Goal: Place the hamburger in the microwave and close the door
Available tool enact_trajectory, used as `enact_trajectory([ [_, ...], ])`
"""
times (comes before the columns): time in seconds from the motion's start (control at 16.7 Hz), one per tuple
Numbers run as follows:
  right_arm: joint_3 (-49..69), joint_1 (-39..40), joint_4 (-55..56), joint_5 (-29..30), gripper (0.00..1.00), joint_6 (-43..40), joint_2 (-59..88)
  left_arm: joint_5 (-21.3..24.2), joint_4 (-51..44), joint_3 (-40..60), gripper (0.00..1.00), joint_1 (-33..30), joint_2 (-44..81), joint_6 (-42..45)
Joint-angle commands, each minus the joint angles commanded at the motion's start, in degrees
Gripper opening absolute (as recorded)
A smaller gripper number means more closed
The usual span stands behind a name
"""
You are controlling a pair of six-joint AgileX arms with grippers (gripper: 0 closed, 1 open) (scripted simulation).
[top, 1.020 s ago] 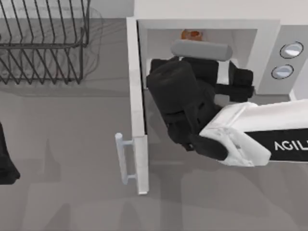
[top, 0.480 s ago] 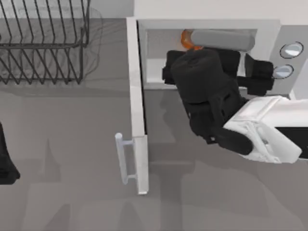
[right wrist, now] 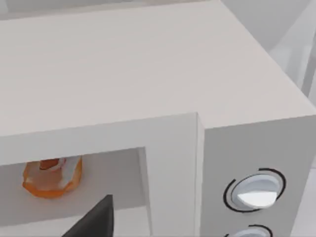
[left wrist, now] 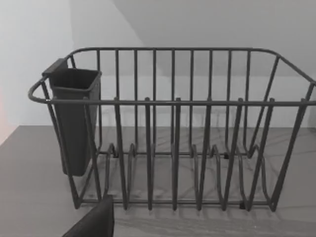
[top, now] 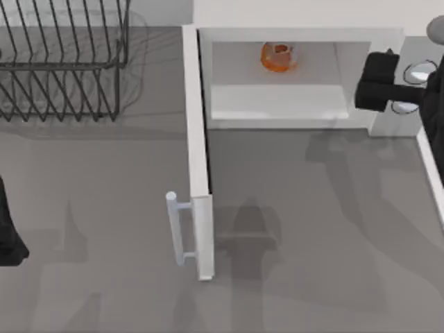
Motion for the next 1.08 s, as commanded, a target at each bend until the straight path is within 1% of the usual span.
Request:
enact_trajectory([
  [0.48,-23.63,-18.49,-7.21,-22.86,1.00,-8.85,-42.18,0.00,0.00,0.00,1.00,0.00,0.00,0.00],
  [0.66,-31.35,-24.58,-9.52,-30.38,1.00,-11.78,-56.73,0.00,0.00,0.00,1.00,0.00,0.00,0.00],
  [0.9,-38.54,-30.30,-11.64,-37.45,1.00,-14.54,-68.87,0.00,0.00,0.00,1.00,0.00,0.00,0.00],
  [1.08,-40.53,-31.90,-12.21,-39.43,1.00,-15.32,-71.94,0.00,0.00,0.00,1.00,0.00,0.00,0.00],
])
